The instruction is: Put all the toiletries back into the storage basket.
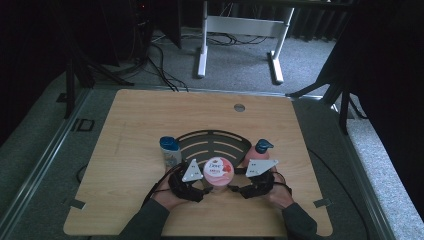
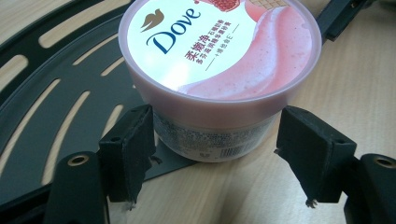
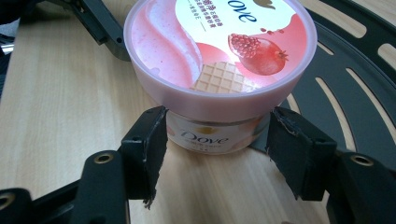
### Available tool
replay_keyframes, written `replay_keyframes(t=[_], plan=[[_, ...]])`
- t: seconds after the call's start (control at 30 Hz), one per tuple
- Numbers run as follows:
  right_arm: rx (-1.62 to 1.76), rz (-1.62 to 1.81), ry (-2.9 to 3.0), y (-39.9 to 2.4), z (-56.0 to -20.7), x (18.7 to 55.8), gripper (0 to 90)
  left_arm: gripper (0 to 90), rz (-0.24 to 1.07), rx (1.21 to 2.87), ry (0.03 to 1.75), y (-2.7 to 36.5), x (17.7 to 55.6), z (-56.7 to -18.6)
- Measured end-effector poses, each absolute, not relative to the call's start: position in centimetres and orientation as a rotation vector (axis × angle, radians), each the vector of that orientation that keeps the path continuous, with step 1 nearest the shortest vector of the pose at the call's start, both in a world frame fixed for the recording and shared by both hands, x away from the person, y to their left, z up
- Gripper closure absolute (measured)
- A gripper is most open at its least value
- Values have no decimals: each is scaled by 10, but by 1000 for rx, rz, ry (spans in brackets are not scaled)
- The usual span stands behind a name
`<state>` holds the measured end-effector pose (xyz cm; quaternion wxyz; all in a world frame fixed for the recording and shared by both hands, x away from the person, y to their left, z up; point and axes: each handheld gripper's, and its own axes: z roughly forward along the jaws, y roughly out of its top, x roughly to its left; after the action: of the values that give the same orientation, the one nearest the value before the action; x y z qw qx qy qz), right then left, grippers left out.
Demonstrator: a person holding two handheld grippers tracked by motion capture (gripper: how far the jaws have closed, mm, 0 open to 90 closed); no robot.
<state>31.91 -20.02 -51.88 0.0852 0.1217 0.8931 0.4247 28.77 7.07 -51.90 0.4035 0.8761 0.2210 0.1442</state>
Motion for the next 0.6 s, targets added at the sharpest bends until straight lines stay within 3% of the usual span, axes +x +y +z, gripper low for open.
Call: replay_keyframes(t=[0.6], plan=[[446,1280,2627,-188,-523,339,406,284,424,2183,628,76,305,-521]])
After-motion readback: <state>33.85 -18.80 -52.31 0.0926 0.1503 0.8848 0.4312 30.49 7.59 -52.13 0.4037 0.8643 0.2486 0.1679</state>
